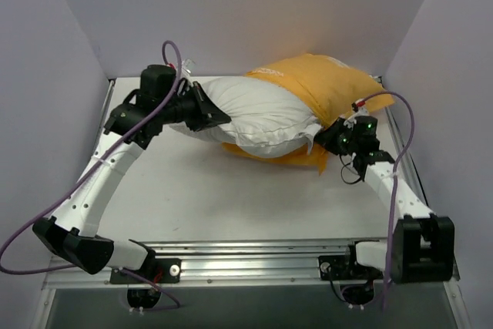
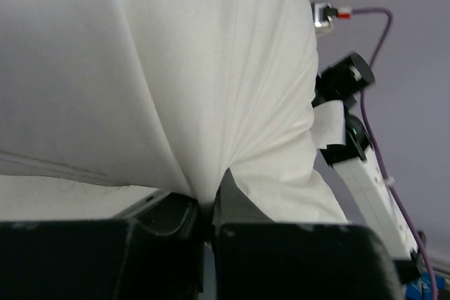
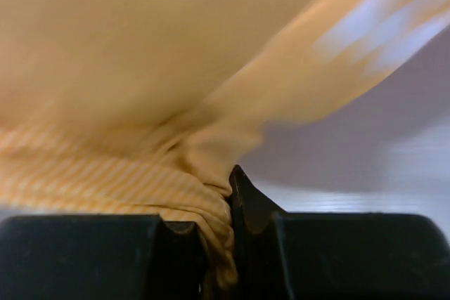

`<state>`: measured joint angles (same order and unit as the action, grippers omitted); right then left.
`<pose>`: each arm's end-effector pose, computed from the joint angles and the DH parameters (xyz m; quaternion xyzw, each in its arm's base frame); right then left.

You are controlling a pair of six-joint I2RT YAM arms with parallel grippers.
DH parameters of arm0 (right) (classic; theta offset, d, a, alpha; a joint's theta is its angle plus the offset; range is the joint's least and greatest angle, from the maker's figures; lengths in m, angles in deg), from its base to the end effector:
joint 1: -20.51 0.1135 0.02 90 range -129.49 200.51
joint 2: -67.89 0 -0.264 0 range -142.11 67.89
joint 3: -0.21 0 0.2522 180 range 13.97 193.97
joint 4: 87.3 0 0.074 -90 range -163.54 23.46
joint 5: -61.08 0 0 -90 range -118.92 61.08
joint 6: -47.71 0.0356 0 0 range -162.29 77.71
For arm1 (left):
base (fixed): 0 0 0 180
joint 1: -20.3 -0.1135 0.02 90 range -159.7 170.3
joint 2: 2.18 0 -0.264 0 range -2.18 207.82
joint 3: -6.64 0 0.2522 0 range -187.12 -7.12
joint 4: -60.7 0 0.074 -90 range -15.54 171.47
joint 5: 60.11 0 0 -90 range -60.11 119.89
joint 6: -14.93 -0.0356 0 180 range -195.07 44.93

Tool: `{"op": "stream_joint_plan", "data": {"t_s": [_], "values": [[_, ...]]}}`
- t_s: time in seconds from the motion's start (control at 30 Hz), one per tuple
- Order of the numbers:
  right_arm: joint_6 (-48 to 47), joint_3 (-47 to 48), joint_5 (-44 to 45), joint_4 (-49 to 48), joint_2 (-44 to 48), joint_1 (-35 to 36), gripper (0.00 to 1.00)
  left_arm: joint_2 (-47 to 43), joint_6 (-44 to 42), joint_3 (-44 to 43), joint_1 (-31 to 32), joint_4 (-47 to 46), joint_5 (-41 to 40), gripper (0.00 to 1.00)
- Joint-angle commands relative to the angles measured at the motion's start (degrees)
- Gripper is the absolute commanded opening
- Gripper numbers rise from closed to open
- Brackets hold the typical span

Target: Remove the pillowcase from the pillow

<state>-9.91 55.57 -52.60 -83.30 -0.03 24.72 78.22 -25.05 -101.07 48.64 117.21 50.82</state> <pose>0.2673 0.0340 0.2729 0.0719 0.7908 0.3398 0.5040 0.2524 -0.1506 0.4372 -0.0692 0.8503 -0.4358 0.2868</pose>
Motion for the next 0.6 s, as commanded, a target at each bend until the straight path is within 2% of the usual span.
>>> {"op": "stream_joint_plan", "data": {"t_s": [0.0, 0.07, 0.17, 0.3, 0.33, 0.4, 0.43, 0.47, 0.53, 0.57], "values": [[1.28, 1.81, 20.34, 8.43, -8.87, -13.33, 0.00, -15.53, -0.36, -6.94, -5.31, -1.09, 11.31, 0.02], [1.81, 3.04, 21.21, 9.49, -11.00, -16.32, 0.00, -16.15, -0.36, -7.47, -5.49, -0.21, 17.44, 0.02], [1.72, 5.59, 21.84, 12.13, -13.37, -17.57, 0.00, -17.12, -2.11, -6.34, -5.49, 2.76, 21.08, 0.02], [0.67, 7.44, 17.20, 12.31, -11.37, -16.08, 0.00, -20.27, -7.99, 2.08, -5.40, 9.10, 18.89, 0.02], [0.32, 7.79, 16.40, 12.74, -10.40, -15.38, 0.00, -20.98, -8.96, 7.94, -5.40, 10.33, 17.32, 0.02], [-0.30, 8.14, 15.16, 15.20, -7.25, -13.88, 0.14, -23.08, -10.81, 14.38, -5.40, 11.31, 15.56, 0.02], [-1.08, 8.66, 14.81, 16.43, -5.92, -12.14, 0.21, -23.88, -11.34, 20.59, -5.31, 11.22, 14.15, 0.07], [-1.44, 9.10, 15.07, 19.40, -4.69, -11.33, 0.35, -25.63, -12.04, 23.44, -5.31, 11.22, 13.18, 0.32], [-2.93, 10.68, 15.51, 22.66, -0.39, -9.93, 0.46, -27.13, -13.19, 28.27, -5.22, 11.75, 9.51, 0.60], [-3.55, 11.21, 15.68, 26.16, 1.02, -9.75, 0.57, -28.44, -13.72, 28.91, -5.14, 11.92, 8.00, 0.72]]}}
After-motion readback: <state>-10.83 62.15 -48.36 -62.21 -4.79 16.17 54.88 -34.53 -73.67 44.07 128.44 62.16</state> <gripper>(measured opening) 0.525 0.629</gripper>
